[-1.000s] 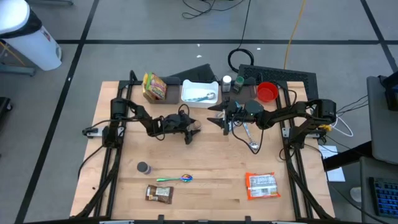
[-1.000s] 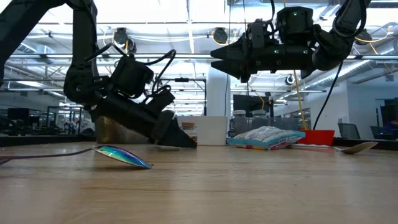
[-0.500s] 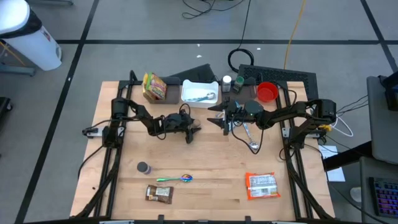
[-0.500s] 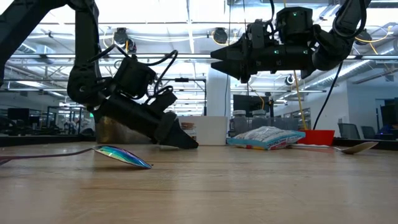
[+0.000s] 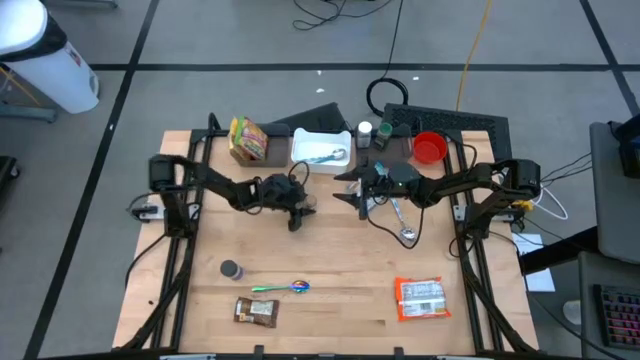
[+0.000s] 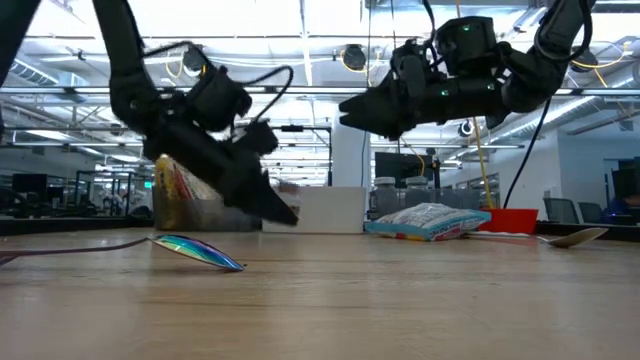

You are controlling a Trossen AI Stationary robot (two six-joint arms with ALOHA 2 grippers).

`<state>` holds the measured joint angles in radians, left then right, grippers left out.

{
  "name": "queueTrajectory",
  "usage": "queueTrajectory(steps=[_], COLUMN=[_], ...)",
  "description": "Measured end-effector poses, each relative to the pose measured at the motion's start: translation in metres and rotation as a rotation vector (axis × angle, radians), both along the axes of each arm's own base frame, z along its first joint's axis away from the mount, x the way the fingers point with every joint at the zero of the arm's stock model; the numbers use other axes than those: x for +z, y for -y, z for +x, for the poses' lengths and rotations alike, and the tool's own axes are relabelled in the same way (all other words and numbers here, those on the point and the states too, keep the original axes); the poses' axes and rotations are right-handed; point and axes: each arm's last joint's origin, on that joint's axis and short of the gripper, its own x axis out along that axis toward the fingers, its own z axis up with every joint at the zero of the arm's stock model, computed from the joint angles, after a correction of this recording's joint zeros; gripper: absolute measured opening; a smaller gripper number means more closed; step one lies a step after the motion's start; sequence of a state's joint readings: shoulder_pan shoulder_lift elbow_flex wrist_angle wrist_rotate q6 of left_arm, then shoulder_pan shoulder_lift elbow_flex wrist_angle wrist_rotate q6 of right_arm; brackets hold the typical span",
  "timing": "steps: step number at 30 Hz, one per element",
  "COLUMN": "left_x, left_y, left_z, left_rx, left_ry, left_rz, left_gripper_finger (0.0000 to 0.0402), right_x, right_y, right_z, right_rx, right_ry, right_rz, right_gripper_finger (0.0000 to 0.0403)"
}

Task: Pick & Place Food Item
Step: Put the brown seasoning bottle into the right black bin

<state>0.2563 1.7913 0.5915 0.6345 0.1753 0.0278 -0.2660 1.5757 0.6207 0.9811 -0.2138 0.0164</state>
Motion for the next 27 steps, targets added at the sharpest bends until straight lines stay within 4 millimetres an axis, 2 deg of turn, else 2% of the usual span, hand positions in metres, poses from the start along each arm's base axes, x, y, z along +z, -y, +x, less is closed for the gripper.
queueTrajectory(steps=[5, 11, 19, 27], left_x=[0.023, 0.047, 0.073, 0.098], left_y=[-0.003, -0.009, -0.013, -0.008], left_z=[-0.007, 0.004, 0.019, 0.035], left_rx=[-0.035, -0.032, -0.082, -0.106], left_ry=[-0.017, -0.102, -0.208, -0.189], left_rz=[0.038, 0.117, 0.144, 0.256], left_gripper_finger=[0.0198, 0.0198, 0.0198, 0.0198], right_x=[0.006, 0.027, 0.054, 0.055], right_y=[-0.007, -0.015, -0.006, 0.012], right_z=[0.017, 0.040, 0.050, 0.050], right_rx=[0.046, 0.133, 0.120, -0.006], right_ry=[-0.137, -0.382, -0.399, -0.408], right_rz=[-0.060, -0.163, -0.193, -0.146], right_gripper_finger=[0.0249, 0.0249, 0.0249, 0.0249])
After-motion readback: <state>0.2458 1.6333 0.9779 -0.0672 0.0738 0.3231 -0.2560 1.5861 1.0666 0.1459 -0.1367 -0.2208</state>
